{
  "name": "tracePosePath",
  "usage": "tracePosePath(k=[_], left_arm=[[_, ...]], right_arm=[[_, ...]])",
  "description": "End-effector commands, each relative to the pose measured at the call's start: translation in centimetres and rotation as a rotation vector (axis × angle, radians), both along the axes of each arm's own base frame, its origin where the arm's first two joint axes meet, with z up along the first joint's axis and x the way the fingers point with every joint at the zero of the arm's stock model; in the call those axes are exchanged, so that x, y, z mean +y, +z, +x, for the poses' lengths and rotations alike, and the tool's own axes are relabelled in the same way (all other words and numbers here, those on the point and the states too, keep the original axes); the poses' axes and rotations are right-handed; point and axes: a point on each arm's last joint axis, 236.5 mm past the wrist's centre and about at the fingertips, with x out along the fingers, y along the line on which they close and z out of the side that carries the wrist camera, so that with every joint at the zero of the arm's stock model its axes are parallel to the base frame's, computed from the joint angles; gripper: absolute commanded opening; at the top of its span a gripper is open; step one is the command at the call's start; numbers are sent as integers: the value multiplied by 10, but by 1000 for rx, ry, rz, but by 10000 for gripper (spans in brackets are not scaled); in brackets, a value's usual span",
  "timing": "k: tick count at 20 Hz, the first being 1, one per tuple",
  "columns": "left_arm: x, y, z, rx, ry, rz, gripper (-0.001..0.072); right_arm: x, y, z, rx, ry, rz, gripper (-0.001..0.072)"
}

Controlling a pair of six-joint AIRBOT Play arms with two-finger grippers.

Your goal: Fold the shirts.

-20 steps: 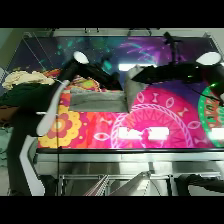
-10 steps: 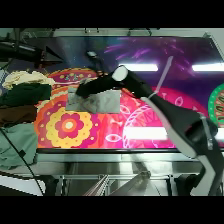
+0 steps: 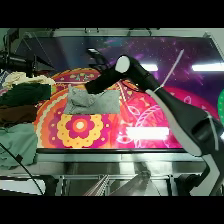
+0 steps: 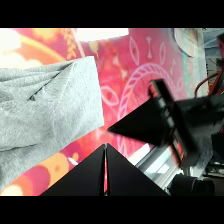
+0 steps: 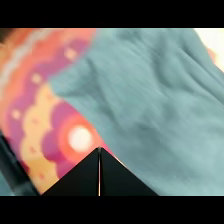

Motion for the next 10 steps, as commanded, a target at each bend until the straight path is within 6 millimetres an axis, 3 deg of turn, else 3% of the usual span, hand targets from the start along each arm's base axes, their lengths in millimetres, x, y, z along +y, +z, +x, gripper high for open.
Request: tracePosePath(k=[1, 2, 3, 4, 5, 7, 10], left_arm=[[0, -11, -4, 4, -15, -3, 17], [-1, -11, -5, 7, -16, -8, 17], [-3, -9, -5, 5, -18, -20, 17], [-6, -4, -3, -4, -17, -44, 16], [-9, 3, -1, -16, -13, -74, 16], [-11, 11, 5, -37, 7, -109, 16], [-13, 15, 7, -45, 13, -125, 16]], right_arm=[[-108, -21, -4, 142, -194, -182, 8], [-129, -34, -6, 198, -269, -191, 22], [-145, -48, -8, 256, -333, -199, 193], [-155, -62, -10, 314, -386, -197, 444], [-158, -75, -10, 356, -422, -182, 577], [-149, -95, -3, 397, -464, -130, 606], [-113, -109, 11, 425, -474, 16, 607]])
